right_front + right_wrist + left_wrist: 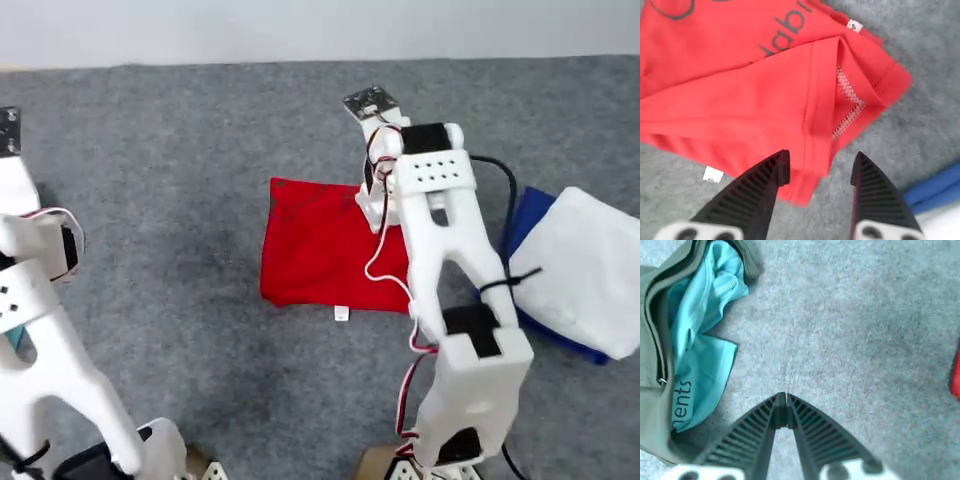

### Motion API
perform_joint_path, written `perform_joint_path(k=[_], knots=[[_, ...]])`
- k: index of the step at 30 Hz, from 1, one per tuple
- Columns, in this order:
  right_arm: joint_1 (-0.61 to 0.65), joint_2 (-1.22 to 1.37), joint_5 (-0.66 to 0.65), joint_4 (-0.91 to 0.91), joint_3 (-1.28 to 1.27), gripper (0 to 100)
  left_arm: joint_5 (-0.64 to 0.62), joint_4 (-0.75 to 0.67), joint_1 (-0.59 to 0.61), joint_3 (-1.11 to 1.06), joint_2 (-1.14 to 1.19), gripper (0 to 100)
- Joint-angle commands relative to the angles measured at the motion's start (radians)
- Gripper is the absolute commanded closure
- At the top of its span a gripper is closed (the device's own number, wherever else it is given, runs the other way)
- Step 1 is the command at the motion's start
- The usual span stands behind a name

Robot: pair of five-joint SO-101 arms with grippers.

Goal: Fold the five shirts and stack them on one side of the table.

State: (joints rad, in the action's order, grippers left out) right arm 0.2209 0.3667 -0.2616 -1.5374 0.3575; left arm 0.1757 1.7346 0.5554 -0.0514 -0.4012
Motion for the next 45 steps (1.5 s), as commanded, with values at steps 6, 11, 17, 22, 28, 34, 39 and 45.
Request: perform_joint_path(k=[6,11,17,22,28,34,39,45], knots=[[0.030,0.110,0.074,0.016,0.161,79.8,0.005,0.017,0.002,-0.058,-0.028,99],[0.042,0.194,0.101,0.012,0.219,79.8,0.005,0.017,0.002,-0.067,-0.028,99],[0.044,0.240,0.101,0.008,0.252,90.2,0.009,0.017,0.002,-0.067,-0.028,99],[0.041,0.225,0.092,0.004,0.252,97.9,0.009,0.002,0.002,-0.071,-0.026,99],[0.036,0.179,0.089,-0.061,0.252,98.8,0.011,-0.005,0.000,-0.076,-0.026,99],[0.007,0.133,0.025,-0.179,0.252,98.8,0.011,-0.005,-0.002,-0.074,-0.028,99],[-0.047,0.082,-0.011,-0.237,0.252,98.8,0.011,-0.005,-0.003,-0.076,-0.032,99],[-0.113,0.054,-0.037,-0.257,0.229,98.8,0.011,0.000,-0.003,-0.076,-0.034,99]])
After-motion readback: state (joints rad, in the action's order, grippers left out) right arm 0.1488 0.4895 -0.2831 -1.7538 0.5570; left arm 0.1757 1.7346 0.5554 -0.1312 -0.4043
